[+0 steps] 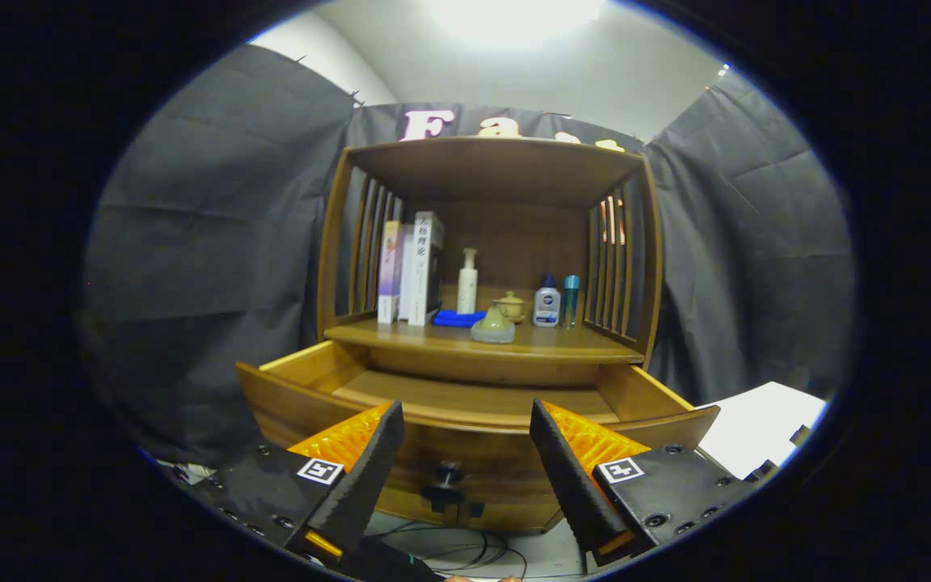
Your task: Pull open the drawer, take out the items inside it, and place them on the countertop above the cabinet.
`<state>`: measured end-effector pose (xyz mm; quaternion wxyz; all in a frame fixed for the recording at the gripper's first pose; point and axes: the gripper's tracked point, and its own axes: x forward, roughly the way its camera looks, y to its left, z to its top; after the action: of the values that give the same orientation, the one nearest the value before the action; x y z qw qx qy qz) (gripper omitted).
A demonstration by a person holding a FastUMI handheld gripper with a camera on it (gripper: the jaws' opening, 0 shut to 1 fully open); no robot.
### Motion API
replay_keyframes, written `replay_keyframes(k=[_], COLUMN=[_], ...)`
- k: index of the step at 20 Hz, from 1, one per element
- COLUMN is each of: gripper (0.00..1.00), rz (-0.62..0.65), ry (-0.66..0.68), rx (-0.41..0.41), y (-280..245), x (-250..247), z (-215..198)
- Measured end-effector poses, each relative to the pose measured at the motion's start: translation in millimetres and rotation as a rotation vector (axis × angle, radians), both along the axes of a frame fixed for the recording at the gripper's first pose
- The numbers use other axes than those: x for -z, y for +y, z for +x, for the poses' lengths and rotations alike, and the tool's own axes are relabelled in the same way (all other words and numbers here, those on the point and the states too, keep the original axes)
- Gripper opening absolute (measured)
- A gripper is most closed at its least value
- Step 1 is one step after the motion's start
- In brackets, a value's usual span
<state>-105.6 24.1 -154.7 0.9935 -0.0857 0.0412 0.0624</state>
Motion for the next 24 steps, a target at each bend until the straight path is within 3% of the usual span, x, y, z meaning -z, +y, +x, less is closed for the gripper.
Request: replay_keyframes(k=[3, 9, 19, 24], gripper=[0.98, 0.98, 0.98, 1.0], rz=[-0.051, -0.027, 0.063, 0.111], ry=[0.03, 0.125, 0.179, 0.186], rx=[0.012, 0.104, 0.141, 0.119], y=[3, -24, -30, -29], x=[24, 59, 64, 62], z=[0, 16, 39, 60])
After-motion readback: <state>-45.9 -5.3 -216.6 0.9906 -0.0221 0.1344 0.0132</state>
